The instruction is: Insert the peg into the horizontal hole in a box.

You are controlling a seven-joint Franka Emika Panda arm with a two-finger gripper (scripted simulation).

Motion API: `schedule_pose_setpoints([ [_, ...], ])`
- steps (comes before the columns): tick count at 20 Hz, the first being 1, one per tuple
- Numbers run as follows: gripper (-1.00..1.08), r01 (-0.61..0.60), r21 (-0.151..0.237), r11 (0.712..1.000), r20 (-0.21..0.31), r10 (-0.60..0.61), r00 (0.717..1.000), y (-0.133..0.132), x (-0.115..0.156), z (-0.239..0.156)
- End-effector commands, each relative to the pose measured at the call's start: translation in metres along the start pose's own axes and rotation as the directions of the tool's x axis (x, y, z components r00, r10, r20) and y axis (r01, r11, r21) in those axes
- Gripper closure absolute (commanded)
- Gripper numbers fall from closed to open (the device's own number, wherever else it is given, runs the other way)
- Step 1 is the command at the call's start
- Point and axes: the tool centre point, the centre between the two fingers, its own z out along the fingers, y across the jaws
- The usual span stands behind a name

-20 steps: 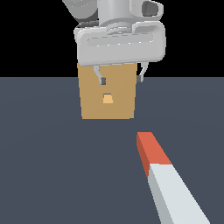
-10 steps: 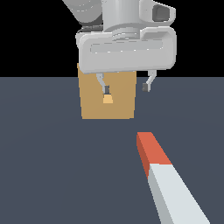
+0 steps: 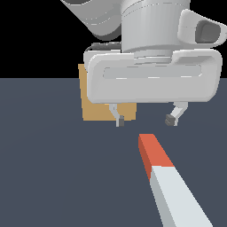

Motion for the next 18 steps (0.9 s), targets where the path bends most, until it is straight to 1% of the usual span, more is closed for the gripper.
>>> schedule_pose_setpoints([
  [1, -0.92, 0.004, 0.007, 1.000, 0.001, -0.004, 1.000, 0.008, -0.020, 0.013],
  [5, -0.92, 0.007, 0.015, 1.000, 0.003, -0.007, 1.000, 0.017, -0.044, 0.029],
  [9, -0.92, 0.010, 0.021, 1.000, 0.004, -0.010, 1.000, 0.024, -0.060, 0.040],
  [13, -0.92, 0.011, 0.024, 1.000, 0.004, -0.011, 1.000, 0.029, -0.070, 0.046],
  [18, -0.92, 0.012, 0.026, 1.000, 0.005, -0.012, 1.000, 0.031, -0.074, 0.049],
])
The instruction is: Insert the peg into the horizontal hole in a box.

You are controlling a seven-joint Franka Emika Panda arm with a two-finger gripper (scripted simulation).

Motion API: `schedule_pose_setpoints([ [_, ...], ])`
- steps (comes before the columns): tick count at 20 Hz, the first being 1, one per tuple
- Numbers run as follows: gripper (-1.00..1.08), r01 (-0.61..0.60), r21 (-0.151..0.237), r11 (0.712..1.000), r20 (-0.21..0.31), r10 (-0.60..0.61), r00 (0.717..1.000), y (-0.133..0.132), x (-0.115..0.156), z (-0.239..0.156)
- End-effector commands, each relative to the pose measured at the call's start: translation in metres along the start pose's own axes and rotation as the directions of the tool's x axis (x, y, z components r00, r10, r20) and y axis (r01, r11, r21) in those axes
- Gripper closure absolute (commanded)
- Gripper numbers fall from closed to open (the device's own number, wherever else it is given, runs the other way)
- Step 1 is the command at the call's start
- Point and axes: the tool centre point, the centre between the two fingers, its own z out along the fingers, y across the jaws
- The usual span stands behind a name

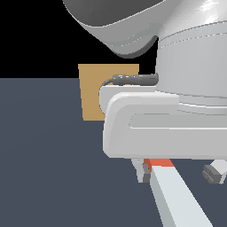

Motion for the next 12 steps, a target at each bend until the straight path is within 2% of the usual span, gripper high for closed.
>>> schedule_pose_setpoints([
  [1, -0.92, 0.001, 0.000, 1.000, 0.000, -0.001, 1.000, 0.001, -0.001, 0.001],
  [6, -0.92, 0.000, 0.000, 1.000, 0.000, 0.000, 1.000, 0.000, -0.001, 0.006],
  [12, -0.92, 0.000, 0.000, 1.000, 0.000, 0.000, 1.000, 0.001, -0.002, 0.036],
])
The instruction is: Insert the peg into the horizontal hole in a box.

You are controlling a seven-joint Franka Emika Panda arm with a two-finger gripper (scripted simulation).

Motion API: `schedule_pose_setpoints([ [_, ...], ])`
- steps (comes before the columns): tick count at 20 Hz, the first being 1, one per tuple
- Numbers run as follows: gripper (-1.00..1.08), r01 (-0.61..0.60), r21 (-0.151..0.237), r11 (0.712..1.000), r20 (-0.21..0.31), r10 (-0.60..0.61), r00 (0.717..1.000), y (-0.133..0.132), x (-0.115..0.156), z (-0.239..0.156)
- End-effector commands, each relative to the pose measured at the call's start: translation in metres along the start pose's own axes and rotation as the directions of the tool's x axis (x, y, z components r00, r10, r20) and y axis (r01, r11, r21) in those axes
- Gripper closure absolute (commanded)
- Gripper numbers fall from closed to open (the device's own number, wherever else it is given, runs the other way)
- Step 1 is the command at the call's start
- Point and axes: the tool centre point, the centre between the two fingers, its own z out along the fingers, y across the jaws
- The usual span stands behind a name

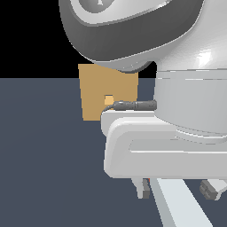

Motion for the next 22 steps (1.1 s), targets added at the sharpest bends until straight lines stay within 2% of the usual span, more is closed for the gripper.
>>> schedule_pose_setpoints([
  [1, -0.92, 0.001, 0.002, 1.000, 0.000, -0.001, 1.000, 0.000, 0.000, 0.014],
  [8, -0.92, 0.001, 0.002, 1.000, 0.000, -0.001, 1.000, 0.001, -0.001, 0.025],
  [9, 1.08, 0.001, 0.002, 1.000, 0.000, -0.001, 1.000, 0.001, -0.001, 0.025],
  [22, 1.08, 0.001, 0.002, 1.000, 0.000, -0.001, 1.000, 0.000, 0.000, 0.024],
])
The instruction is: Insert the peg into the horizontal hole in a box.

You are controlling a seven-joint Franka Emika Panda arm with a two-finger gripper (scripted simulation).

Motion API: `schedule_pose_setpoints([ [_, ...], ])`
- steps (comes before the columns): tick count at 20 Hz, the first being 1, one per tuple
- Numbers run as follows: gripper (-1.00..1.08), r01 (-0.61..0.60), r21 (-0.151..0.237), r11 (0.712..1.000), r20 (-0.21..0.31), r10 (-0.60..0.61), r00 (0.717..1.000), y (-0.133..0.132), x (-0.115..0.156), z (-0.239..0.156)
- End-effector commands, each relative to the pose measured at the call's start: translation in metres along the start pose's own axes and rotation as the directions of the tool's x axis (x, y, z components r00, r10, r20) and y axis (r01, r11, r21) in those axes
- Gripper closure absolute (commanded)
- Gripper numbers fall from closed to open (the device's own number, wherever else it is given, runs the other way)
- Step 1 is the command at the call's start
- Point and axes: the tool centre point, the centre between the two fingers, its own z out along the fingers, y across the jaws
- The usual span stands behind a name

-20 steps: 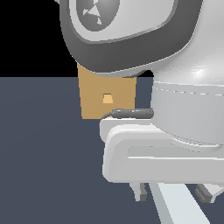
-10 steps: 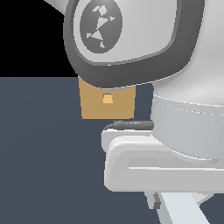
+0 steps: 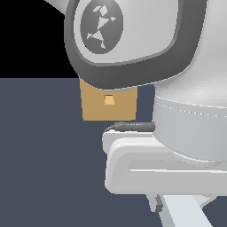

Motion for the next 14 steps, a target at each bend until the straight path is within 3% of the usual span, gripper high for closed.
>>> schedule_pose_setpoints([
  [1, 1.08, 0.001, 0.000, 1.000, 0.000, -0.001, 1.000, -0.001, 0.002, -0.001],
  [14, 1.08, 0.015, 0.000, 1.000, 0.000, -0.015, 1.000, -0.022, 0.043, -0.017],
])
